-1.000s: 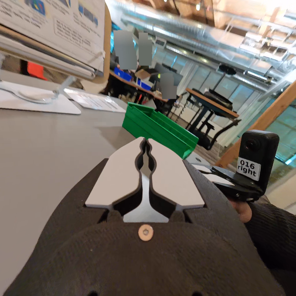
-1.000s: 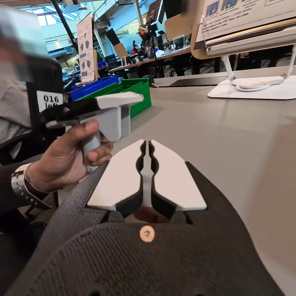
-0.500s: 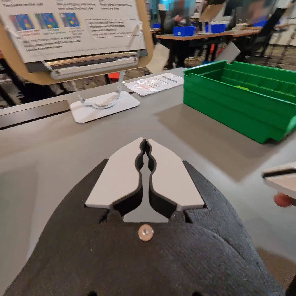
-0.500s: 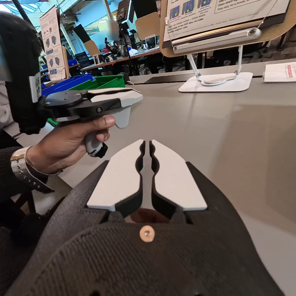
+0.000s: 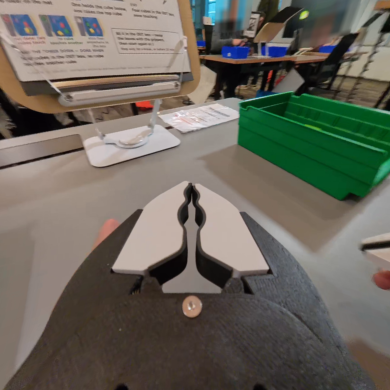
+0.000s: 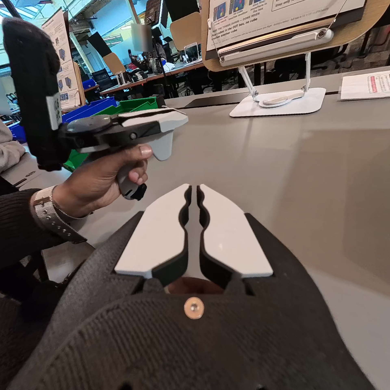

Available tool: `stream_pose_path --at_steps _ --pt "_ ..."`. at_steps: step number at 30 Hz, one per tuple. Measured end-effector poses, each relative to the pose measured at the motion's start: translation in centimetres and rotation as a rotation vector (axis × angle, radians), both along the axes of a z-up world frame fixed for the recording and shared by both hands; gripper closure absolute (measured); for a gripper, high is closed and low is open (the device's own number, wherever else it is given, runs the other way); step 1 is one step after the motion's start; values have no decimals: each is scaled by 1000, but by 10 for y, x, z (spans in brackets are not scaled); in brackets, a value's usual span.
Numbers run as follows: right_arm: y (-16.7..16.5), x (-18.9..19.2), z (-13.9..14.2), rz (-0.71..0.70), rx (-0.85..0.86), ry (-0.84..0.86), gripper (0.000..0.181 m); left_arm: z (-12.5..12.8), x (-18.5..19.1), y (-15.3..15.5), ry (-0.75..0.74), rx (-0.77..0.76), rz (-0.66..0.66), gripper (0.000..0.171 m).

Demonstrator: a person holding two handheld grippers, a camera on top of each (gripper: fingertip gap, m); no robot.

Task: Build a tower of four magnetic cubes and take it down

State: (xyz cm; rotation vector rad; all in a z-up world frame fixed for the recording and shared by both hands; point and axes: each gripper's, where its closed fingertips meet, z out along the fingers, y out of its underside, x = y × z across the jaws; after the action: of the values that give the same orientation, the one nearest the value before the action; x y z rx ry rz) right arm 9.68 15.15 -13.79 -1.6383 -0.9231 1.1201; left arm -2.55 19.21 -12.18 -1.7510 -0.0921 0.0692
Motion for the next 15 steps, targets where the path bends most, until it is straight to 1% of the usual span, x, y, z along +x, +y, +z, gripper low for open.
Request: stream_pose_path --at_steps 2,4,7,9,10,11,13,14,15 --pt "-1 -1 0 7 -9 4 176 0 -12 -2 85 8 71 171" --pt "-2 -2 0 13 -16 1 176 -1 -11 -2 124 14 52 171" --pt "-1 -3 1 17 -22 3 176 -1 -13 -5 101 33 68 171" --pt "0 -1 6 9 -19 25 178 5 -21 -10 94 73 138 171" --pt "1 0 9 2 -17 41 178 8 -21 -11 81 82 133 169" --pt "3 1 12 -8 -13 56 178 8 -19 -11 52 74 115 157" --pt "8 4 15 -28 5 73 171 6 -5 -9 -77 34 12 126" --pt "10 5 16 -22 17 73 164 7 -2 -9 -147 38 -18 120" --pt "9 5 15 -2 28 63 154 11 0 -11 -181 54 -44 113"
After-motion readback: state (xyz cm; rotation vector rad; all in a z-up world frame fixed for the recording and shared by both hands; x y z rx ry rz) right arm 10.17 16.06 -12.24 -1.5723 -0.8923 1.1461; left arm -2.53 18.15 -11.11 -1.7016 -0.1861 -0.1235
